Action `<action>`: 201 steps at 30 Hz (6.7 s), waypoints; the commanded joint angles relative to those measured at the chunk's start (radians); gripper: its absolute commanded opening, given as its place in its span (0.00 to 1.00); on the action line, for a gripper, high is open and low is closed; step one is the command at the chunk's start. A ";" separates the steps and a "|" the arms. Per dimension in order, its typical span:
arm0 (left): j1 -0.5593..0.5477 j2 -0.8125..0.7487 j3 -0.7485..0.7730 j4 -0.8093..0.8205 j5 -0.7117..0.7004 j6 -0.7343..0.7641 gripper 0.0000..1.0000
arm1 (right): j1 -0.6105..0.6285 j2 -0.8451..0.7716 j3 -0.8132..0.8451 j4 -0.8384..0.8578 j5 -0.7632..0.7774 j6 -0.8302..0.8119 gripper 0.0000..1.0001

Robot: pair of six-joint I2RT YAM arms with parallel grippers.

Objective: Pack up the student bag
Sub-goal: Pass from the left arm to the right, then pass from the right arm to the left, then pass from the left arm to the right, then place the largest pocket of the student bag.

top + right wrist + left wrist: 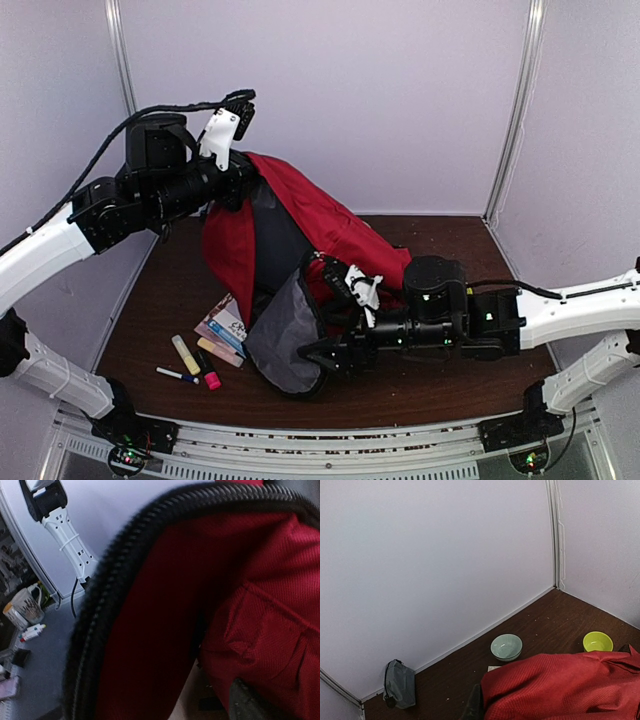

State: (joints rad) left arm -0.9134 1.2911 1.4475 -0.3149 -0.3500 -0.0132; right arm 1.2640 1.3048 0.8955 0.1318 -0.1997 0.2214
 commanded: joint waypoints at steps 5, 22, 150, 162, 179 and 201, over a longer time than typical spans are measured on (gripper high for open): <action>0.011 -0.076 -0.012 0.081 -0.085 0.010 0.00 | -0.029 -0.100 0.083 -0.167 0.295 -0.120 0.00; -0.020 -0.339 -0.418 0.251 0.372 -0.120 0.00 | -0.361 -0.096 0.697 -0.600 0.472 -0.596 0.00; 0.111 -0.361 -0.650 0.223 0.417 -0.430 0.71 | -0.719 -0.025 -0.040 0.177 -0.254 -0.012 0.00; 0.566 -0.081 -0.771 -0.017 0.665 -0.579 0.72 | -0.719 -0.116 -0.068 0.139 -0.289 0.001 0.00; 0.595 0.232 -0.501 -0.267 0.745 -0.397 0.70 | -0.719 -0.130 -0.070 0.132 -0.373 0.051 0.00; 0.621 0.400 -0.473 -0.232 0.647 -0.445 0.58 | -0.752 -0.206 -0.129 0.082 -0.331 0.102 0.00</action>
State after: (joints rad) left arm -0.2871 1.6329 0.9565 -0.5987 0.3084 -0.4301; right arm 0.5209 1.1351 0.7834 0.1905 -0.5201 0.3111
